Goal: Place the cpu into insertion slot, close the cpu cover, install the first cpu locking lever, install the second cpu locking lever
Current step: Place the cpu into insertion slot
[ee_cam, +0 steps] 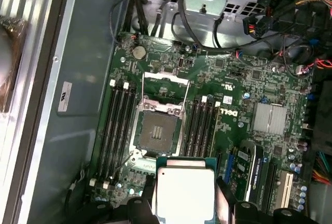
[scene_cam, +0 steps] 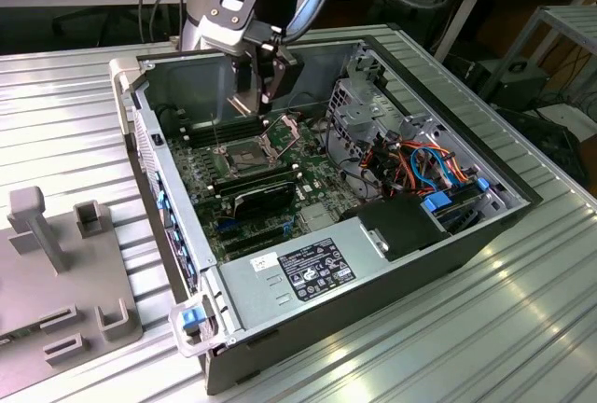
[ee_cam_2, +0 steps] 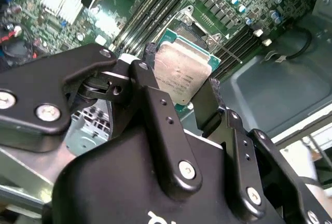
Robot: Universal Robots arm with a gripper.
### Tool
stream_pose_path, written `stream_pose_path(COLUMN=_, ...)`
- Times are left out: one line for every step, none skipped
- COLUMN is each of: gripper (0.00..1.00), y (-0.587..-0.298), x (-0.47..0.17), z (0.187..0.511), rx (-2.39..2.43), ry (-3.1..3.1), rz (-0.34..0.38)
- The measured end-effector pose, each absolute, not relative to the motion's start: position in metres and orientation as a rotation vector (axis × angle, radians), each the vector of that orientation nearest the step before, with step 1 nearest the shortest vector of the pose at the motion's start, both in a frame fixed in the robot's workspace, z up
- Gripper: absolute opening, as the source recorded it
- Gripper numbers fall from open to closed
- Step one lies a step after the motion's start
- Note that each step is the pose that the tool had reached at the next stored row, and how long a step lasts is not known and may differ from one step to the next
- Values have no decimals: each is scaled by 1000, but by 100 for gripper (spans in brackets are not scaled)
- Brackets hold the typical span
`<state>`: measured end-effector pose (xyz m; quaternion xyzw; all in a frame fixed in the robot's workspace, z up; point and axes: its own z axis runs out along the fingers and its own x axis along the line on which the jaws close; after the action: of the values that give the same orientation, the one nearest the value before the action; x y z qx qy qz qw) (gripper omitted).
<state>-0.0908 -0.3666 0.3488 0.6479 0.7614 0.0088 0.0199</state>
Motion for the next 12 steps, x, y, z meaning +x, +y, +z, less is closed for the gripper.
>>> stream_pose_path(gripper=54, y=-367, x=-91, z=348, rx=2043, ry=2334, rz=26)
stream_pose_path(gripper=54, y=-367, x=-91, z=348, rx=2049, ry=2329, rz=26)
stream_pose_path(gripper=54, y=-367, x=-91, z=348, rx=2051, ry=2327, rz=26)
stream_pose_path(gripper=54, y=-367, x=-91, z=348, rx=2051, ry=2327, rz=26)
stream_pose_path(gripper=54, y=-367, x=-91, z=348, rx=2051, ry=2327, rz=26)
stream_pose_path(gripper=54, y=-367, x=-91, z=348, rx=2051, ry=2327, rz=26)
stream_pose_path(gripper=54, y=-367, x=-91, z=348, rx=2051, ry=2327, rz=26)
stream_pose_path(gripper=54, y=-367, x=-91, z=348, rx=2051, ry=2327, rz=26)
stream_pose_path(gripper=54, y=-367, x=-91, z=348, rx=2051, ry=2327, rz=26)
stream_pose_path(gripper=54, y=-366, x=-91, z=348, rx=2051, ry=2326, rz=26)
stream_pose_path(gripper=54, y=-366, x=-91, z=347, rx=2058, ry=2320, rz=26)
stream_pose_path(gripper=54, y=-366, x=-91, z=346, rx=2079, ry=2301, rz=26)
